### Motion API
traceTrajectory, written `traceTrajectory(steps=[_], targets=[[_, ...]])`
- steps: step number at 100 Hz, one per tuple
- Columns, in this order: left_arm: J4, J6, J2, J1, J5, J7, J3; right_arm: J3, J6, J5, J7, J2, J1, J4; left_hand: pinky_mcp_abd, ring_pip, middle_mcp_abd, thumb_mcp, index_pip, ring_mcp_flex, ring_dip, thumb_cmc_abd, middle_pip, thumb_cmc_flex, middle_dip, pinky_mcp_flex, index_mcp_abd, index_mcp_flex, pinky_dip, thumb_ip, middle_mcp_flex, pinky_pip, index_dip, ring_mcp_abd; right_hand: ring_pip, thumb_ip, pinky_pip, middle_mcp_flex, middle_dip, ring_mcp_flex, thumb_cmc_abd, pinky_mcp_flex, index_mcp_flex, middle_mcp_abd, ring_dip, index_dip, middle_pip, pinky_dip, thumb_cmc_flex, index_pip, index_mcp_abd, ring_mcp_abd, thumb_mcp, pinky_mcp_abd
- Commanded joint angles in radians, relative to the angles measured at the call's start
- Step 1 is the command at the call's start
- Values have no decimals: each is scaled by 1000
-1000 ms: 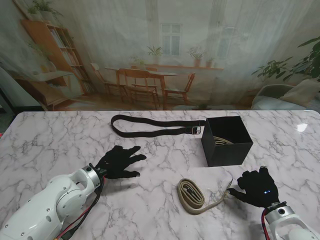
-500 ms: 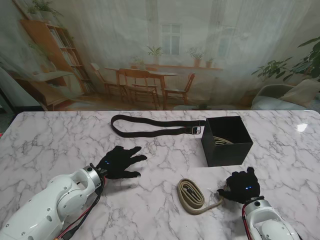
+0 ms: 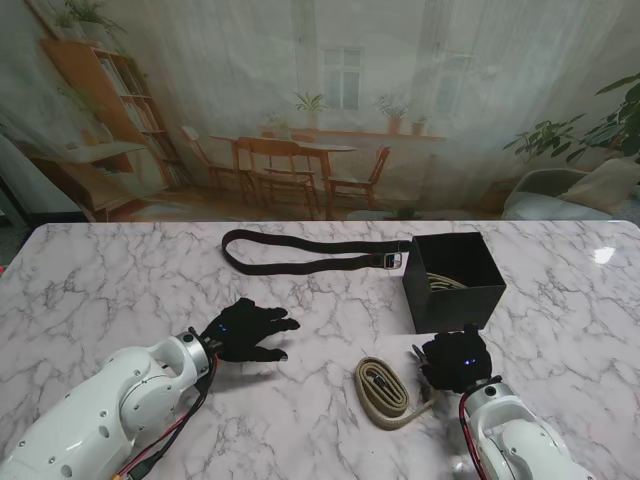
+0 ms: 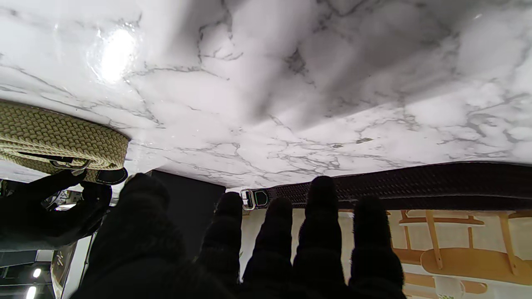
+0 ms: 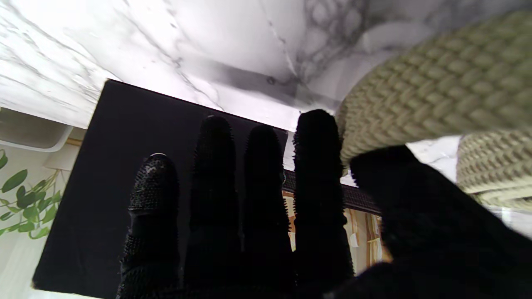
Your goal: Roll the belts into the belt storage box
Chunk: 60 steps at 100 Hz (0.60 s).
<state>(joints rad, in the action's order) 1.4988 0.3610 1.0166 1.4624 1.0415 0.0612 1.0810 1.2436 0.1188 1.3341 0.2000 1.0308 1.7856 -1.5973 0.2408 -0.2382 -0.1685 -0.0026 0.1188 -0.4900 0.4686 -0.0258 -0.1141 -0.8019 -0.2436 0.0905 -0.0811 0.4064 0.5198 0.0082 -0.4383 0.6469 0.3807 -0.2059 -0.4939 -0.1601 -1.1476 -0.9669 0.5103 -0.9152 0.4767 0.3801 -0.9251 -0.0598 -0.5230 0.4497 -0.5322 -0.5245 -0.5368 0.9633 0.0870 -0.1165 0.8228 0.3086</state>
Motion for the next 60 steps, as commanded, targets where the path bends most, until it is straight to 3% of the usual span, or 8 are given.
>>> traceTrajectory(steps=[1,37,60], targets=[[1,3,3,3,-1,6,3,-8,-12,2,-18,1,-19,-10,34,-11,9,-26,1,-10,11,39,-10,-23,-16,-5,-6,8,14,-16,-28,19,7,-7,-34,-24,-21,-23,8,-27,-1,5,10,4,-14,-20,-25,-14,-65,34,57,6,26,10],[-1,9,4,8,1,-4,13,-102,-25,-26,-104,-3,-134,19,35,-9,8,-26,2,-11,14,39,-7,-24,-24,-5,-5,10,12,-16,-30,21,7,-6,-32,-36,-28,-29,5,-33,-11,13,15,14,-13,-39,-24,-11,-65,34,82,13,7,6],[-1,9,4,14,8,-18,24,-142,-38,-68,-125,-2,-166,33,34,-8,7,-26,2,-9,15,39,-5,-25,-26,-5,-6,9,11,-16,-28,21,6,-7,-20,-32,-28,-27,-7,-25,-49,7,39,8,-8,-115,-7,-6,-44,-14,84,11,-36,5]])
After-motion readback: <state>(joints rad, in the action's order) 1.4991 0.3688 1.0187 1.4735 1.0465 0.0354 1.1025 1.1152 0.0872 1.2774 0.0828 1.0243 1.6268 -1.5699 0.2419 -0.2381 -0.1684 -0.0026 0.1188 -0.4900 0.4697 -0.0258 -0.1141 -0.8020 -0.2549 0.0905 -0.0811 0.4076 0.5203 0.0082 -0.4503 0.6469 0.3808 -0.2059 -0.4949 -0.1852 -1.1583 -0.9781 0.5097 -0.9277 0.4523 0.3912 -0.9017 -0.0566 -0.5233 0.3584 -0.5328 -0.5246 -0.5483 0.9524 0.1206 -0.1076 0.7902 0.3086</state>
